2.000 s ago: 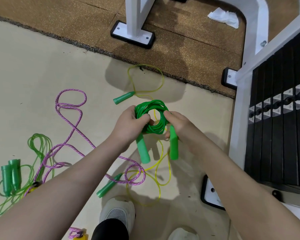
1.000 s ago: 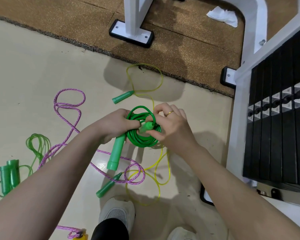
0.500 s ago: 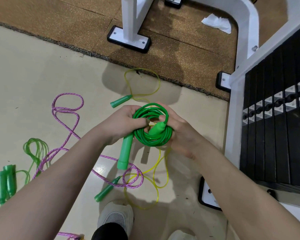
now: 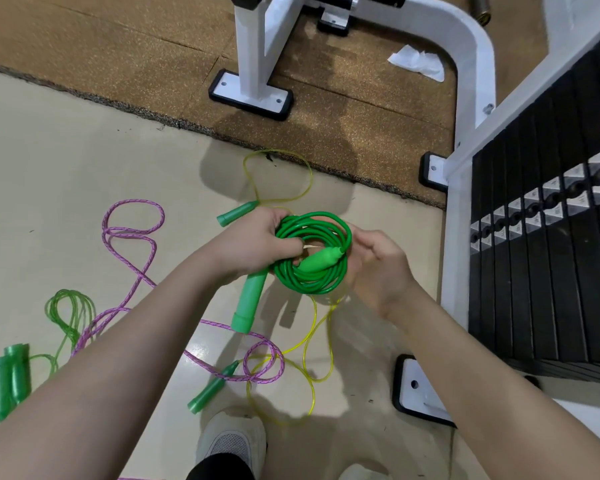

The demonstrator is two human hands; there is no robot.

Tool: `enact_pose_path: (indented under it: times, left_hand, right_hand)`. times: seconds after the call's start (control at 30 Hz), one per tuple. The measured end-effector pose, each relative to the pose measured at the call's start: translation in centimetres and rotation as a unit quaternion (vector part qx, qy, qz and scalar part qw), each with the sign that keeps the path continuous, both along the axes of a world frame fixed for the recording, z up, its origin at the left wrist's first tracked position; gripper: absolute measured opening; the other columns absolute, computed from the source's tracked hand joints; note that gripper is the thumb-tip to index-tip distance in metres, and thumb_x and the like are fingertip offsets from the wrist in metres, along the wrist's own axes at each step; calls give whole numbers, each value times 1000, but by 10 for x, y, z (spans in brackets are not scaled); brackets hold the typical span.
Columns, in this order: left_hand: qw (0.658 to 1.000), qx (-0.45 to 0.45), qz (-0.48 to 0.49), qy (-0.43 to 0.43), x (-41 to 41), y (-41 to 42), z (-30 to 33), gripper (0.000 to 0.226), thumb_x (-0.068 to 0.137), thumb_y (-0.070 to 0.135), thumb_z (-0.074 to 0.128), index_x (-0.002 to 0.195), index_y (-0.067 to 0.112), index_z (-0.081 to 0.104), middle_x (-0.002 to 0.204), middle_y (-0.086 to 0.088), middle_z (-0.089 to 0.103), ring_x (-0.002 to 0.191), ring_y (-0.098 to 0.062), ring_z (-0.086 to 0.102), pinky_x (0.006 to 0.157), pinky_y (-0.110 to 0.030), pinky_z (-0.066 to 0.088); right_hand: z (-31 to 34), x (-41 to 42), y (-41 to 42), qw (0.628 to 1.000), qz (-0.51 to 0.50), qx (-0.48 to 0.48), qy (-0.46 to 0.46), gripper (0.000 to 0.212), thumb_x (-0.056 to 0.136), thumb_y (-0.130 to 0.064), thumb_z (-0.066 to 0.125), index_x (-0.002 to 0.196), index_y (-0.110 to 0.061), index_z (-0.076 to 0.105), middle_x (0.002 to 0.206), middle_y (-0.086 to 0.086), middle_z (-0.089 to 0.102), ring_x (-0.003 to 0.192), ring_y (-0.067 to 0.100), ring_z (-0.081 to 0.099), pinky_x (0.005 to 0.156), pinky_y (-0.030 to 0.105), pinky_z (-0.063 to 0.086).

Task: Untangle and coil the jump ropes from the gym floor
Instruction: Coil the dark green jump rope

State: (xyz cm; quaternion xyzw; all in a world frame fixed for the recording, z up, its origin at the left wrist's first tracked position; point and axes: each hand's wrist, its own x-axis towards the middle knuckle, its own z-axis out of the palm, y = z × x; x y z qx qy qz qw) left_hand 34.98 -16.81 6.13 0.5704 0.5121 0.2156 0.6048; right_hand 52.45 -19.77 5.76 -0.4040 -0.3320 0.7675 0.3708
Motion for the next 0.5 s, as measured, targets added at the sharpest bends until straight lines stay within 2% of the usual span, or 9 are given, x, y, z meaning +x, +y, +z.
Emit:
enact_pose_path:
  times: [0.07,0.17,0.2,0.27,0.3,0.37,0.43,0.5]
  left_hand:
    - [1000,8,6,1,6,2,7,10,72,6,62,82,8,64,62,0,64,57,-12,56,60,-25,45]
    - [1000,25,14,-9,14,5,29,15,62,17,60,77,15,63,61,4,63,57,-9,55,57,-22,44]
    - [999,43,15,-5,16,8,38,11,64,16,61,75,15,61,58,7,62,55,-7,54,56,-22,43]
    - [997,76,4,-5,20,14,62,7,72,8,64,78,10,62,59,7,62,55,-6,53,58,-22,43]
    - [996,91,-2,-5,21,18,74,10,73,9,64,82,6,62,62,3,63,58,-7,54,60,-24,44]
    - [991,132,-3,-1,27,24,100,23,66,19,60,84,5,61,69,-11,65,62,-13,55,62,-34,48]
    - [987,162,5,-12,34,28,127,32,61,26,60,86,6,61,80,-20,67,67,-21,58,69,-43,51]
    - [980,197,5,-7,41,33,150,25,65,27,64,82,9,61,75,-11,66,67,-17,59,67,-37,51]
  right_hand:
    - [7,4,2,1000,22,7,-6,48,82,-46,39,115,-15,57,106,-1,70,104,16,62,96,31,47]
    - [26,7,10,997,20,37,-64,44,77,-47,64,113,-21,58,105,-4,71,100,11,65,91,26,51]
    - [35,10,12,998,24,38,-49,55,71,-53,72,114,-21,57,107,-3,70,102,11,64,91,27,51]
    - [56,16,17,998,44,39,11,77,64,-63,71,123,-18,51,115,0,67,109,14,62,92,28,50]
    - [69,19,20,997,48,39,37,83,64,-62,71,128,-14,47,120,3,65,112,16,60,94,30,49]
    - [93,27,26,997,30,44,59,82,66,-48,77,132,-11,45,123,8,63,113,19,60,98,34,48]
    - [115,34,33,995,22,59,73,58,75,-28,72,127,-14,50,116,6,66,106,19,63,95,33,50]
    - [137,39,43,998,23,65,1,40,81,-9,65,119,-15,54,104,3,69,96,15,66,88,30,53]
